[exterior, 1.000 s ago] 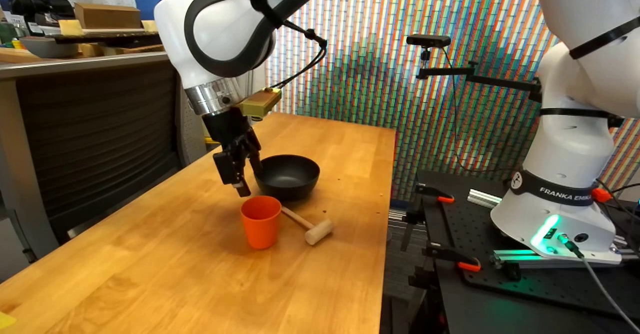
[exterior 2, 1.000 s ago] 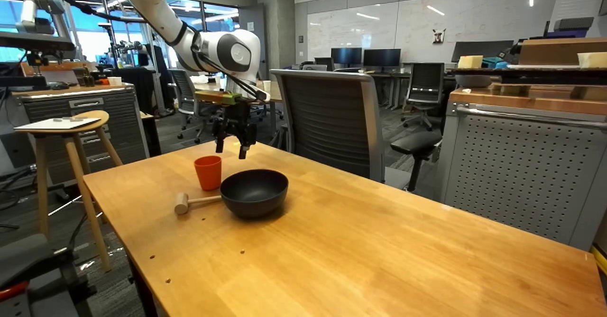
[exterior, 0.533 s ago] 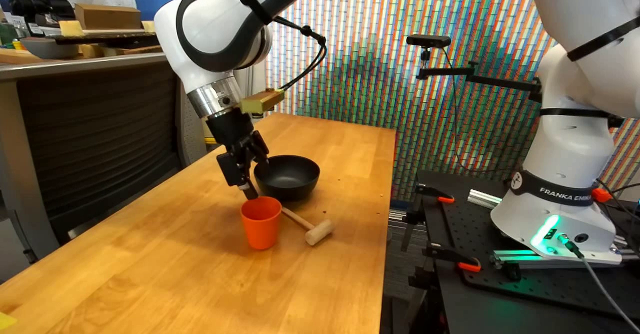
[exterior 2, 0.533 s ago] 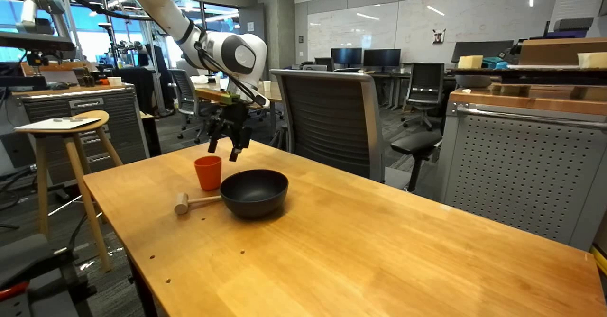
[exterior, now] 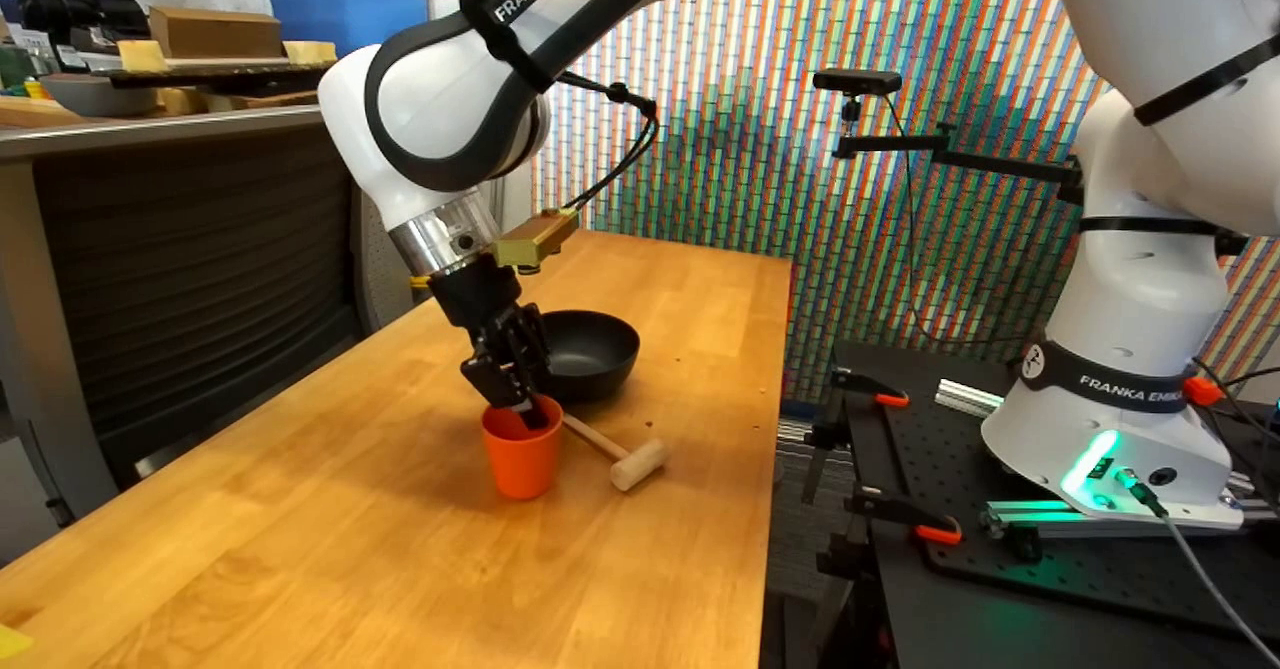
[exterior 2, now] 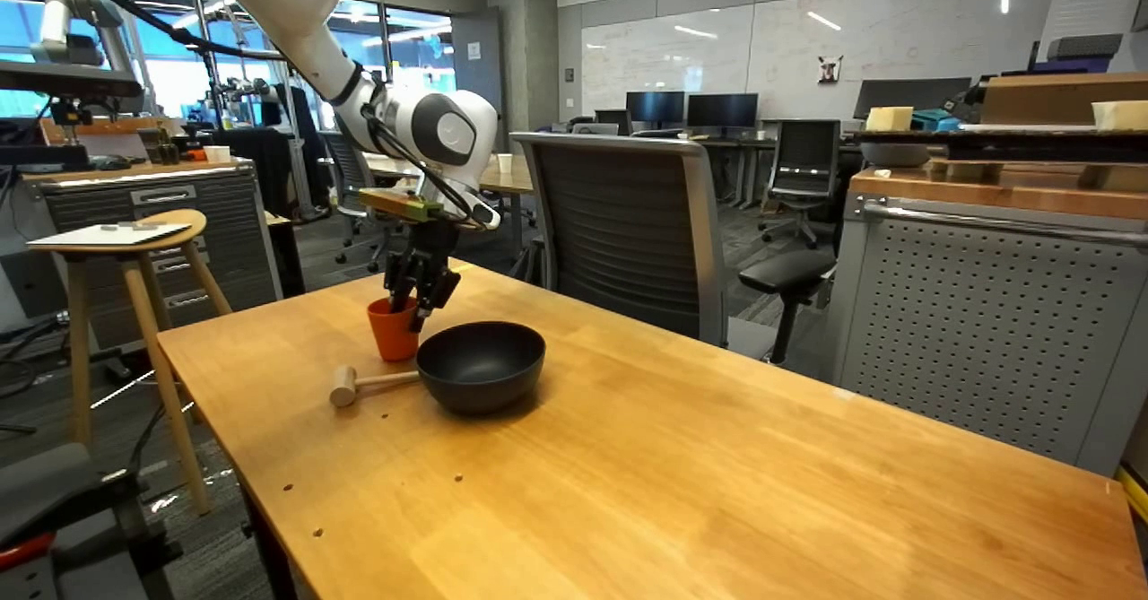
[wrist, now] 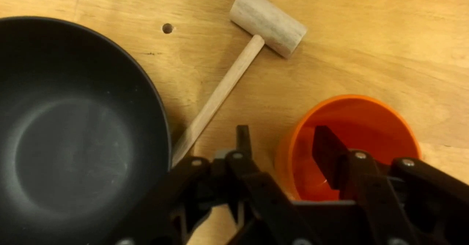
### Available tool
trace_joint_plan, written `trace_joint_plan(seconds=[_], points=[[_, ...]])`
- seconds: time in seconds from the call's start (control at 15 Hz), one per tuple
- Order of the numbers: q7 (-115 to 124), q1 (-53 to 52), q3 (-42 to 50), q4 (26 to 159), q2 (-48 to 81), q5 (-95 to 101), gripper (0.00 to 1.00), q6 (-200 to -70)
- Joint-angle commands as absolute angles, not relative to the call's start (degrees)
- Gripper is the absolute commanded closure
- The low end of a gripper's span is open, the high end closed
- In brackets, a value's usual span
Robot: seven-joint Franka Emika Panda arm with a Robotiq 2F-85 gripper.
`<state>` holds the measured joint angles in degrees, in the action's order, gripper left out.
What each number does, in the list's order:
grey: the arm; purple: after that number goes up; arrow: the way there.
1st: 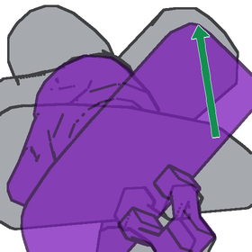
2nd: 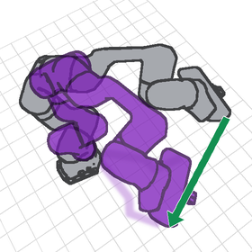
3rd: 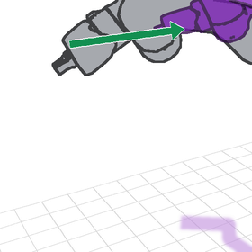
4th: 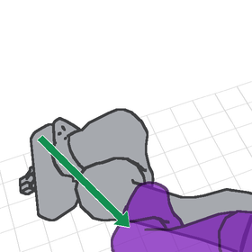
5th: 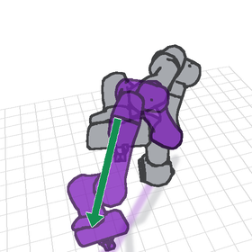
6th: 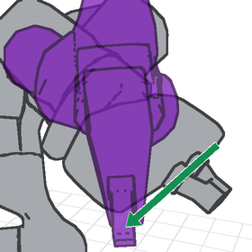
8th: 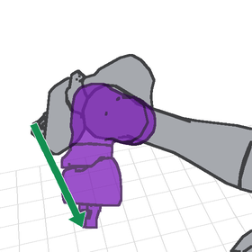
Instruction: Put the orange cup in the black bowl
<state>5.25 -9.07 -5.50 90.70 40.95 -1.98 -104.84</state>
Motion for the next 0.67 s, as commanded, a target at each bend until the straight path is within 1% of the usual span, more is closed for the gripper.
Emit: trace_joint_plan(seconds=[0.0,0.07,0.13,0.27,0.33,0.4,0.6], points=[[5.47,-9.27,-5.45,91.18,41.16,-2.46,0.81,-105.01],[5.31,-9.18,-5.45,91.28,41.22,-2.46,0.90,-105.02],[5.23,-9.10,-5.50,91.28,41.17,-2.57,0.91,-104.97],[4.96,-8.84,-5.51,91.66,40.51,-2.70,0.99,-105.08],[4.90,-8.63,-5.49,91.88,39.71,-2.84,0.99,-105.20],[4.71,-8.39,-5.49,92.26,38.86,-2.96,0.95,-105.33],[5.52,-7.24,-4.13,94.72,33.11,-2.33,0.96,-107.15]])
